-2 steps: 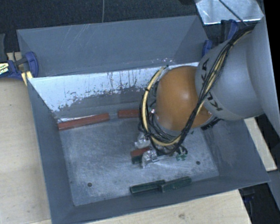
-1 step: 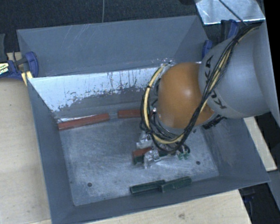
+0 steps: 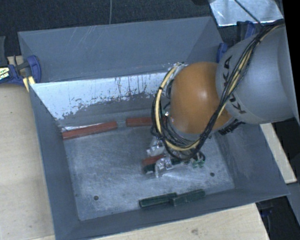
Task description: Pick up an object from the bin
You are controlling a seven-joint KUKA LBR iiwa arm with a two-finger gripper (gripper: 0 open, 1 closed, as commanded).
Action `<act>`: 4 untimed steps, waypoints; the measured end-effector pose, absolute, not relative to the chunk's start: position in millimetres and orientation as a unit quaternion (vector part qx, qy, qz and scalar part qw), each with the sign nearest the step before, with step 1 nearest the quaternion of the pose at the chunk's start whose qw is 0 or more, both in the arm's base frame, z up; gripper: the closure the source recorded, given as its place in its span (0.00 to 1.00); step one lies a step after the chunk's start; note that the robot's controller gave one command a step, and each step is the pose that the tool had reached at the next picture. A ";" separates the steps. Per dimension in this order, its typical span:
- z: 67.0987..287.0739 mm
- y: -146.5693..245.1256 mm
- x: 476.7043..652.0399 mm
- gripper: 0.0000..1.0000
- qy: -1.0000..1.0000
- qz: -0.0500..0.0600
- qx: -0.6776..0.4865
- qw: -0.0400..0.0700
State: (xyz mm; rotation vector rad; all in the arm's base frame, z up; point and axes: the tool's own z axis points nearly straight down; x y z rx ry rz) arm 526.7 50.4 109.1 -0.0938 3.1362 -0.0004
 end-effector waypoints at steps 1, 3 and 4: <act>117.3 50.4 527.4 1.00 1.000 0.000 -0.030 0.003; 135.6 50.3 526.3 1.00 1.000 0.000 -0.030 0.000; 148.1 50.2 527.0 1.00 1.000 0.000 -0.030 0.001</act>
Offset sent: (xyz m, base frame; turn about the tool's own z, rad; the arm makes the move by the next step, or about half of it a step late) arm 0.0001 0.0001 0.0388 0.0000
